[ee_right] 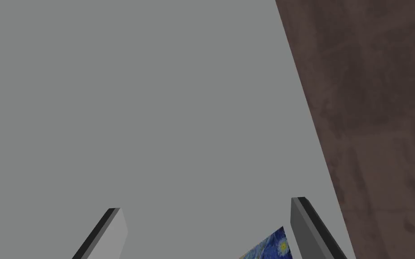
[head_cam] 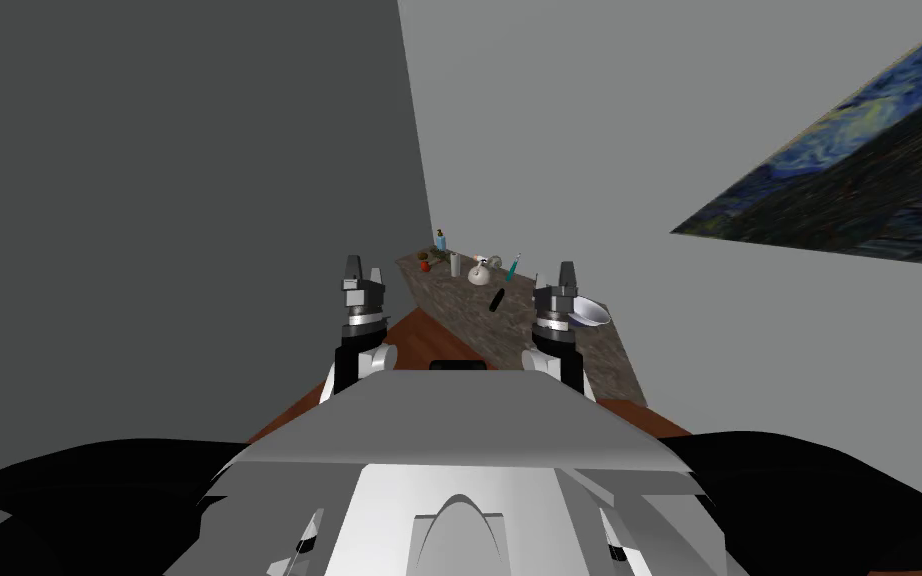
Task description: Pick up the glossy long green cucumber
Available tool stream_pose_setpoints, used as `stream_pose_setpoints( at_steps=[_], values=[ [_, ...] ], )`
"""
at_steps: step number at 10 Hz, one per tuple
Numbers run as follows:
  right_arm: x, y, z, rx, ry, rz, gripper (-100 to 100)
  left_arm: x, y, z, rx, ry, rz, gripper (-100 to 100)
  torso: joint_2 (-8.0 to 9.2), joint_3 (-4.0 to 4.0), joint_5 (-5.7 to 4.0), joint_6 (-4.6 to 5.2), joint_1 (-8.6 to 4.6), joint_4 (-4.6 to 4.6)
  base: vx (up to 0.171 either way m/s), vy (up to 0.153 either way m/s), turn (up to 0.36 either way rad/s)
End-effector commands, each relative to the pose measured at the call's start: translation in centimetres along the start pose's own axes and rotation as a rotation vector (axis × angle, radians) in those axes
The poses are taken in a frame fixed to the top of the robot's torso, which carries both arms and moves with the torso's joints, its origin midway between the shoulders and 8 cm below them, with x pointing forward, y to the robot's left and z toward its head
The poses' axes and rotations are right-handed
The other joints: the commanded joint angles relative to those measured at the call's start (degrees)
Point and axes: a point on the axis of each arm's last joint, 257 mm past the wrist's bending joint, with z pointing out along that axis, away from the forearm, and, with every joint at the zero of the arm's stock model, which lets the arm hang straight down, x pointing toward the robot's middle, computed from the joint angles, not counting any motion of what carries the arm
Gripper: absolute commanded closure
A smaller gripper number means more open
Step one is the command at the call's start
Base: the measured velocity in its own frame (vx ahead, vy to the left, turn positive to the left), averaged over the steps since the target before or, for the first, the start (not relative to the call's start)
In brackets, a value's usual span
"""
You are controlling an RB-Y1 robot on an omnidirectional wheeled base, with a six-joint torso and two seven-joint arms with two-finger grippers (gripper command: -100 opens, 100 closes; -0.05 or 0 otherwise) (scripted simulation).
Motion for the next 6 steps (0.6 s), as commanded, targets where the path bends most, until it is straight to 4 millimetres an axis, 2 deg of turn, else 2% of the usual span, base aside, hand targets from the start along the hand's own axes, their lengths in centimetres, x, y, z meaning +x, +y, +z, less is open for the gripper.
stream_pose_setpoints(
  at_steps=[1, 4, 5, 6],
  values=[
    [1.4, -0.2, -0.1, -0.002, 0.066, -0.043, -100, 0.0, 0.0, 0.0, 0.0, 0.0, 0.0, 0, 0.0, 0.0, 0.0, 0.0, 0.0, 0.0, -0.033, 0.011, 0.144],
    [4.1, -0.9, -0.7, -0.003, 0.194, -0.127, -100, 0.0, 0.0, 0.0, 0.0, 0.0, 0.0, 0, 0.27, 0.15, 0.02, -0.01, 0.09, 0.06, -0.073, 0.026, 0.19],
    [4.3, -0.9, -0.8, -0.005, 0.209, -0.143, -100, 0.0, 0.0, 0.0, 0.0, 0.0, 0.0, 0, 0.29, 0.17, 0.02, -0.02, 0.09, 0.07, -0.048, 0.016, 0.054],
    [5.4, -1.3, -1.2, -0.007, 0.265, -0.18, -100, 0.0, 0.0, 0.0, 0.0, 0.0, 0.0, 0, 0.22, 0.13, 0.01, 0.01, 0.05, 0.06, -0.037, 0.016, 0.132]
  ],
)
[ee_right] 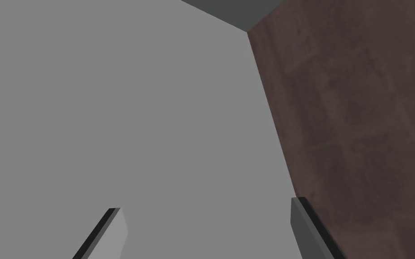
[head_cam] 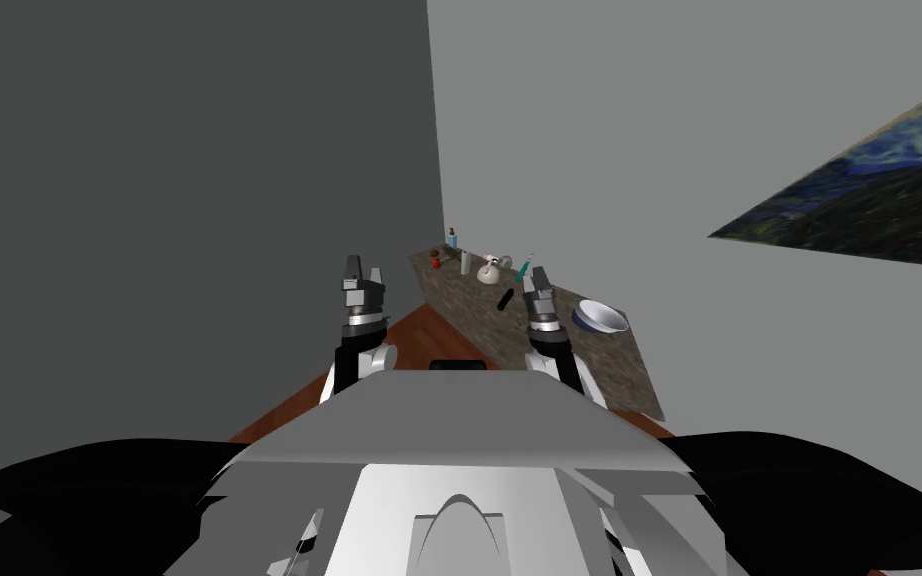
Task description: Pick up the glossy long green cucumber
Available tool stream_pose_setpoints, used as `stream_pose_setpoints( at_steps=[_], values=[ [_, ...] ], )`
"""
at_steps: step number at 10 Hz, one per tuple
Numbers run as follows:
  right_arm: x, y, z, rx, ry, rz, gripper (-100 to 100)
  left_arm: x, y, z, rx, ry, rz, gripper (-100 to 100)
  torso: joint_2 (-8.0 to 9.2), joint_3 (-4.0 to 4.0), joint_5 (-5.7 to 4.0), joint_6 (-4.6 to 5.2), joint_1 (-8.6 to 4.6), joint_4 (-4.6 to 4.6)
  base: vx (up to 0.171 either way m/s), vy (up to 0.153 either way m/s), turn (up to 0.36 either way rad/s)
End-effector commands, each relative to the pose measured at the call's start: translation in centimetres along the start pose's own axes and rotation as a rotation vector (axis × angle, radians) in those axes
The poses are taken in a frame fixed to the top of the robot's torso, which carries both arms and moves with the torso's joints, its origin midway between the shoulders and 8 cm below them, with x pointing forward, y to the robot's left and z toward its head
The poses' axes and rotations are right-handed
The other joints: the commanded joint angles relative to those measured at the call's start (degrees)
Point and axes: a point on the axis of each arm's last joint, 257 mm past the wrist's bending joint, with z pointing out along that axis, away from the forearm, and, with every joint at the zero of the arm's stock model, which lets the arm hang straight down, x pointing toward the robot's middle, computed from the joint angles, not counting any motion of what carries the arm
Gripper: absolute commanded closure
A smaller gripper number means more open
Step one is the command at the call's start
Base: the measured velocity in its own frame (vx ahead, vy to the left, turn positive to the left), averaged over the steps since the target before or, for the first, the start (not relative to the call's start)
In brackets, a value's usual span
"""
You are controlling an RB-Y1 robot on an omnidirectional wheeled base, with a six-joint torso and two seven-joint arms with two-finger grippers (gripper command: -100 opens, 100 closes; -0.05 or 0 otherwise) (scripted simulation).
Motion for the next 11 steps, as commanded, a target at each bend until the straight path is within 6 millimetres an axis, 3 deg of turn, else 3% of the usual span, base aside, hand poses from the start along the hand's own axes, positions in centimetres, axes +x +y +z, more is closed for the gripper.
stream_pose_setpoints(
  at_steps=[1, 11],
  values=[
    [0.8, -0.2, -0.1, -0.002, 0.035, -0.028, -100, 0.0, 0.0, 0.0, 0.0, 0.0, 0.0, 0, 0.0, 0.0, 0.0, 0.0, 0.0, 0.0, -0.032, 0.012, 0.076],
    [8.2, -2.5, -3.0, -0.037, 0.414, -0.312, -100, 0.0, 0.0, 0.0, 0.0, 0.0, 0.0, 0, 0.02, 0.01, 0.01, 0.0, 0.04, 0.01, -0.045, 0.022, 0.137]
  ],
)
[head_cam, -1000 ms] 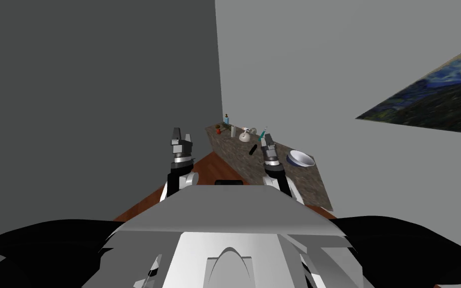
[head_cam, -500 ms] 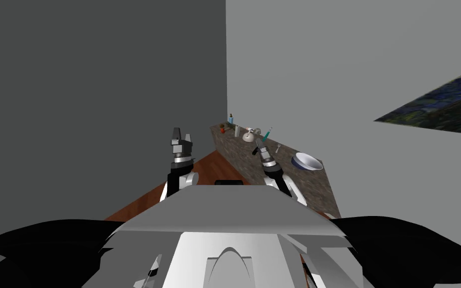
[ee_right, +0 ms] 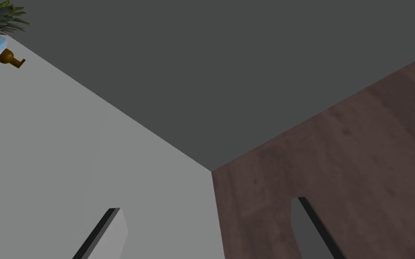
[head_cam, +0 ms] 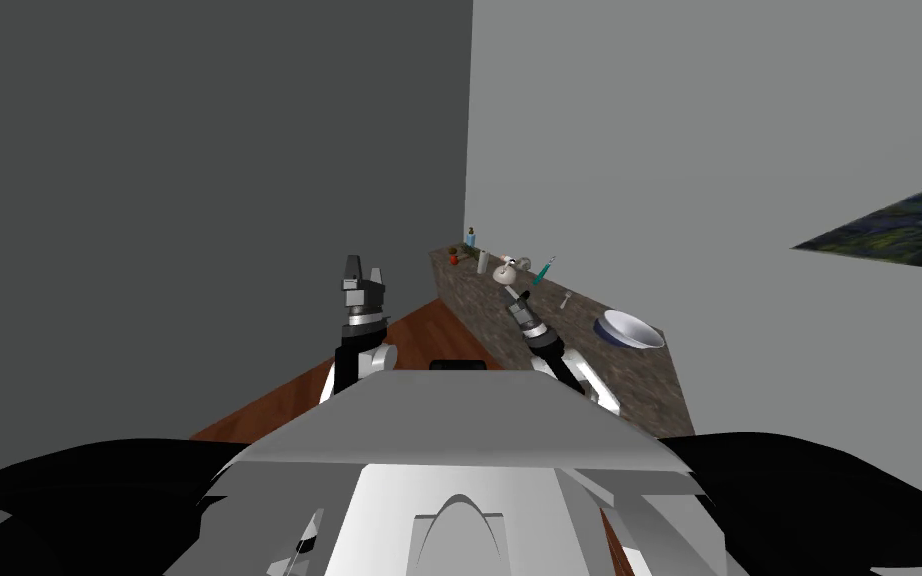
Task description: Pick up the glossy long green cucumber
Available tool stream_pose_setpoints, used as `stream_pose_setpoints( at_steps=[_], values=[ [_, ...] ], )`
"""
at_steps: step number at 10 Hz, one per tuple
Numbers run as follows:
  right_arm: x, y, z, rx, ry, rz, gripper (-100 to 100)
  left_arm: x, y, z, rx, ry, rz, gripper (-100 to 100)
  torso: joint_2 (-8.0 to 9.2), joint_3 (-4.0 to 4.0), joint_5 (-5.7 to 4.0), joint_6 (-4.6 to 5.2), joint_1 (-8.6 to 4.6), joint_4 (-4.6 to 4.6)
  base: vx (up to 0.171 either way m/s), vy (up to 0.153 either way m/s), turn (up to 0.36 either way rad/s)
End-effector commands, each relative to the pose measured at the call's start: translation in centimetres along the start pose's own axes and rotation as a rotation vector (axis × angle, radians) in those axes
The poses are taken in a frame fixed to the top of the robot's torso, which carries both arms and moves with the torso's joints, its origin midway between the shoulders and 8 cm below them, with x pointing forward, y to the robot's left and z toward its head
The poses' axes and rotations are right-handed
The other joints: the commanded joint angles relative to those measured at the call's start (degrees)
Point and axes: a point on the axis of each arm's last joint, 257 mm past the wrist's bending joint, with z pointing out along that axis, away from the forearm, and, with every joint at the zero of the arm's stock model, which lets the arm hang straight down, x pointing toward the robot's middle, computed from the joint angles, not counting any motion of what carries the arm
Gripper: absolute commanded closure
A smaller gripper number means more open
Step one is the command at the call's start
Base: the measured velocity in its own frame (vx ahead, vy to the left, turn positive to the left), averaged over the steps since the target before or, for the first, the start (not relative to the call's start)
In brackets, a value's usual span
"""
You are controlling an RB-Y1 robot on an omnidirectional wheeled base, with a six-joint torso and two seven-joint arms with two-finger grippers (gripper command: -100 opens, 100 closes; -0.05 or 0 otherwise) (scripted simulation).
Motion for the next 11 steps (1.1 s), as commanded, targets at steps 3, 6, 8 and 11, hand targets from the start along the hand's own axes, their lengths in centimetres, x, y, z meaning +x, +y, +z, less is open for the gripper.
stream_pose_setpoints(
  at_steps=[3, 6, 8, 11],
  values=[
    [3.4, -0.6, -0.8, -0.022, 0.156, -0.112, -100, 0.0, 0.0, 0.0, 0.0, 0.0, 0.0, 0, -0.01, -0.01, 0.0, 0.0, 0.02, 0.0, -0.047, 0.031, 0.166],
    [5.7, -1.1, -1.9, -0.047, 0.276, -0.215, -100, 0.0, 0.0, 0.0, 0.0, 0.0, 0.0, 0, 0.04, 0.02, 0.0, -0.02, 0.03, 0.01, -0.051, 0.026, 0.14],
    [7.1, -1.7, -2.7, -0.059, 0.344, -0.263, -100, 0.0, 0.0, 0.0, 0.0, 0.0, 0.0, 0, -0.07, -0.04, -0.01, 0.02, -0.05, -0.01, -0.024, 0.015, 0.105],
    [9.0, -2.6, -4.3, -0.087, 0.459, -0.363, -100, 0.0, 0.0, 0.0, 0.0, 0.0, 0.0, 0, -0.05, -0.03, 0.0, -0.02, 0.01, -0.01, -0.035, 0.025, 0.148]
  ],
)
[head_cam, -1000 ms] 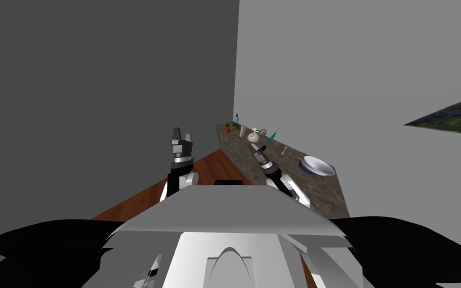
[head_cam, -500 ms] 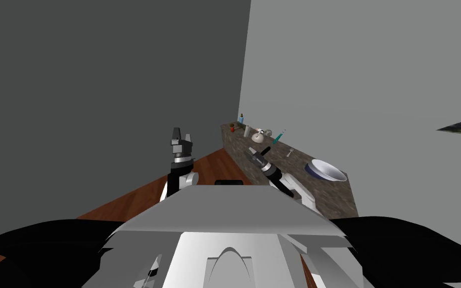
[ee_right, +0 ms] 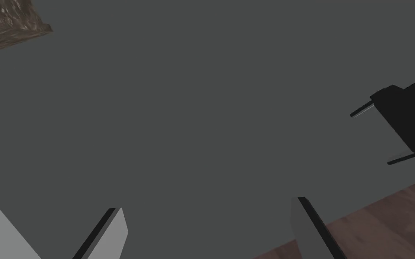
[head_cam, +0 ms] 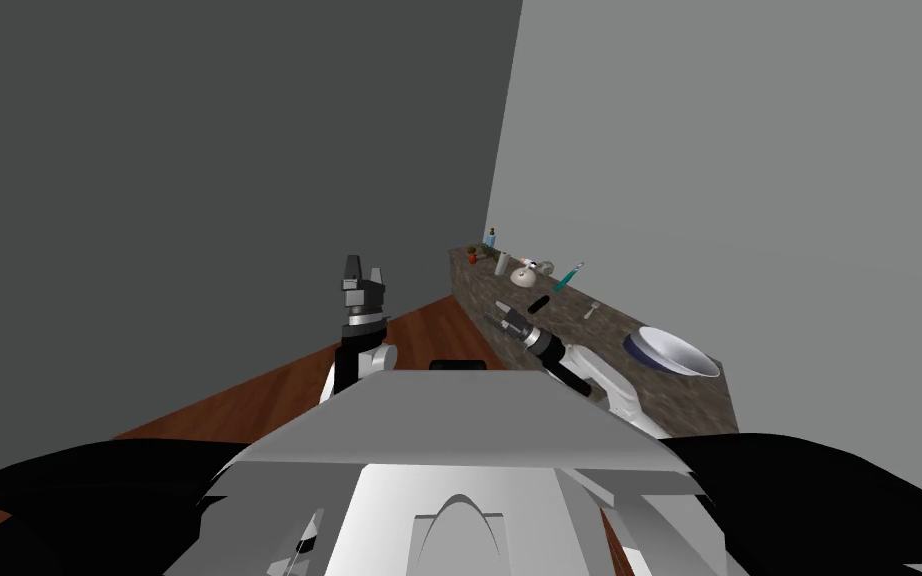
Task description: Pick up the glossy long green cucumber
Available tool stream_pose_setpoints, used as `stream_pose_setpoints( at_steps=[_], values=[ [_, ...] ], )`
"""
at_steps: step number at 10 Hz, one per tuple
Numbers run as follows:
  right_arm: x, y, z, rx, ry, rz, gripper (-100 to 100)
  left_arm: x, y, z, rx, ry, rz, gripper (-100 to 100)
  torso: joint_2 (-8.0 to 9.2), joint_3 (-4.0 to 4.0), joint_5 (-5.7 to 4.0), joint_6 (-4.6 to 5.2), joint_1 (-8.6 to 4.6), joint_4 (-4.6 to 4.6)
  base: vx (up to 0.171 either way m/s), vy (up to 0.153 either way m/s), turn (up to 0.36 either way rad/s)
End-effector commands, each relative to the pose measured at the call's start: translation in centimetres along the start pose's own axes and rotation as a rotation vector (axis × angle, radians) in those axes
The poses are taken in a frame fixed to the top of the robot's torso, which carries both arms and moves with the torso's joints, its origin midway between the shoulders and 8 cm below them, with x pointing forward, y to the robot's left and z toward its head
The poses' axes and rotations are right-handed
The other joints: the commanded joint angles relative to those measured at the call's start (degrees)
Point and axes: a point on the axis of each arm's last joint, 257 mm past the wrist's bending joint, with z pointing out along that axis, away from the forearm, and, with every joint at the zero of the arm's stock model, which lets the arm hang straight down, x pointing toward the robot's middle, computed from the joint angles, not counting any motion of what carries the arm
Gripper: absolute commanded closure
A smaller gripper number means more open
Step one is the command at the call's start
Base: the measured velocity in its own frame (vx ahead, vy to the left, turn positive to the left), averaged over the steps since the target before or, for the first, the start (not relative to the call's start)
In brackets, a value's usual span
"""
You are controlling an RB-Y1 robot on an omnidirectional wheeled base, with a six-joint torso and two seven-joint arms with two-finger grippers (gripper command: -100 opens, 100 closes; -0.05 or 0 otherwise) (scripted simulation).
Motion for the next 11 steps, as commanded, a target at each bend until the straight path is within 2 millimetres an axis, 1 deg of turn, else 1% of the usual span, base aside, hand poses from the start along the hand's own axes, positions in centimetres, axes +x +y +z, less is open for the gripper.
stream_pose_setpoints(
  at_steps=[1, 2, 3, 4, 5, 6, 7, 8, 9, 10, 11],
  values=[
    [0.6, 0.0, -0.1, -0.007, 0.028, -0.032, -100, 0.0, 0.0, 0.0, 0.0, 0.0, 0.0, 0, 0.0, 0.0, 0.0, 0.0, 0.0, 0.0, -0.023, 0.013, -0.008],
    [2.1, -0.1, -0.5, -0.022, 0.09, -0.069, -100, 0.0, 0.0, 0.0, 0.0, 0.0, 0.0, 0, -0.02, -0.01, -0.01, 0.0, -0.04, 0.0, -0.034, 0.026, 0.267],
    [2.7, -0.2, -0.7, -0.028, 0.116, -0.104, -100, 0.0, 0.0, 0.0, 0.0, 0.0, 0.0, 0, -0.02, -0.01, 0.0, -0.06, -0.01, -0.01, -0.031, 0.017, 0.101],
    [4.0, -0.4, -1.3, -0.042, 0.171, -0.13, -100, 0.0, 0.0, 0.0, 0.0, 0.0, 0.0, 0, -0.02, -0.01, -0.01, 0.01, -0.03, 0.0, -0.048, 0.027, 0.182],
    [4.6, -0.5, -1.6, -0.05, 0.2, -0.167, -100, 0.0, 0.0, 0.0, 0.0, 0.0, 0.0, 0, 0.03, 0.01, 0.0, -0.03, -0.01, 0.0, -0.036, 0.016, 0.123],
    [4.7, -0.6, -1.6, -0.051, 0.204, -0.176, -100, 0.0, 0.0, 0.0, 0.0, 0.0, 0.0, 0, 0.01, 0.01, -0.01, 0.0, -0.04, 0.01, -0.009, 0.002, -0.014],
    [6.1, -0.9, -2.3, -0.066, 0.265, -0.21, -100, 0.0, 0.0, 0.0, 0.0, 0.0, 0.0, 0, -0.06, -0.03, -0.02, 0.02, -0.09, -0.01, -0.021, 0.009, 0.169],
    [6.5, -1.1, -2.6, -0.073, 0.288, -0.242, -100, 0.0, 0.0, 0.0, 0.0, 0.0, 0.0, 0, -0.05, -0.03, -0.02, -0.02, -0.08, -0.01, -0.027, 0.007, 0.139],
    [7.7, -1.4, -3.3, -0.085, 0.338, -0.264, -100, 0.0, 0.0, 0.0, 0.0, 0.0, 0.0, 0, -0.05, -0.03, -0.02, -0.01, -0.08, -0.01, -0.029, 0.018, 0.262],
    [8.2, -1.7, -3.8, -0.096, 0.372, -0.308, -100, 0.0, 0.0, 0.0, 0.0, 0.0, 0.0, 0, -0.05, -0.03, -0.01, -0.04, -0.05, -0.01, -0.024, 0.01, 0.08],
    [9.4, -2.2, -4.7, -0.11, 0.426, -0.334, -100, 0.0, 0.0, 0.0, 0.0, 0.0, 0.0, 0, -0.04, -0.02, -0.02, 0.03, -0.07, -0.01, -0.03, 0.011, 0.179]
  ],
)
